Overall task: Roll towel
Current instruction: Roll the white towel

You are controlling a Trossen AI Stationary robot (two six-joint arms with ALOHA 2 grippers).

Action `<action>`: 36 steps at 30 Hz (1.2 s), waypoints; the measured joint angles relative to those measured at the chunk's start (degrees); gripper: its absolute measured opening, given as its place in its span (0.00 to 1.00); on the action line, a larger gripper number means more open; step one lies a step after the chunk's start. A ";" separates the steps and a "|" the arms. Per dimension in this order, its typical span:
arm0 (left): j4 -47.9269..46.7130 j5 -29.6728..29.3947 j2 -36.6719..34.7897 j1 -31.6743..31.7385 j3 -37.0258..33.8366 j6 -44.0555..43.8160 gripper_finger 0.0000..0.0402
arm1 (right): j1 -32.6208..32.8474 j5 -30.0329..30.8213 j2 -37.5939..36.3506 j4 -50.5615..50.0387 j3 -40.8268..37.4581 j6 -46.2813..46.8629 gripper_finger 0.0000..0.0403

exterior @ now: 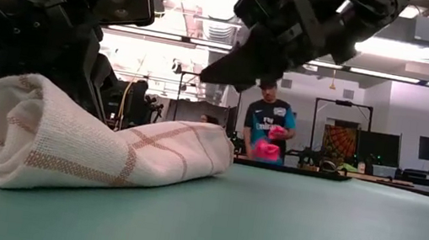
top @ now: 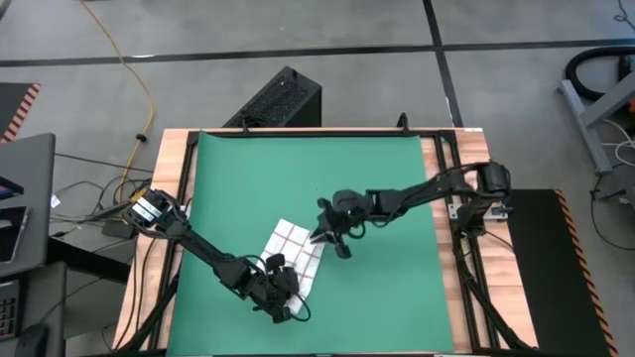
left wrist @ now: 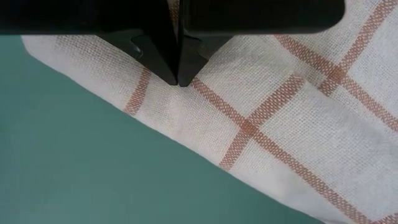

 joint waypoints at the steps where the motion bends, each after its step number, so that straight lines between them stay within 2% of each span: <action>1: 0.00 -0.06 0.00 0.00 0.00 -0.02 0.00 | 0.56 -0.07 1.08 0.92 0.07 -0.01 0.19; 10: 0.26 0.00 0.00 0.04 0.00 -0.07 0.00 | 0.94 1.48 10.48 6.53 0.11 1.02 0.16; 16: 0.22 0.49 0.00 0.11 0.23 -0.04 0.00 | -0.17 1.32 16.74 11.81 0.24 5.80 0.16; 22: -2.32 -0.08 -2.02 0.04 4.35 0.69 0.00 | 0.23 1.33 19.23 12.39 0.64 6.64 0.16; 24: -3.45 -2.48 -3.61 -0.55 6.37 0.41 0.00 | 0.23 1.35 19.27 12.10 0.61 6.58 0.16; 28: -4.01 -12.08 -5.76 -3.26 7.56 -3.07 0.00 | 0.12 1.38 19.35 11.86 0.57 6.13 0.16; 32: -1.60 -23.57 -4.75 -7.46 6.17 -15.03 0.00 | 0.21 1.42 19.40 11.71 0.55 6.32 0.16; 34: 2.25 -25.71 -2.59 -9.12 5.17 -20.27 0.00 | 0.33 1.50 19.43 11.70 0.52 6.32 0.16; 36: 6.62 -25.67 -0.11 -10.16 5.07 -21.51 0.00 | 0.38 1.52 19.45 11.69 0.51 6.32 0.16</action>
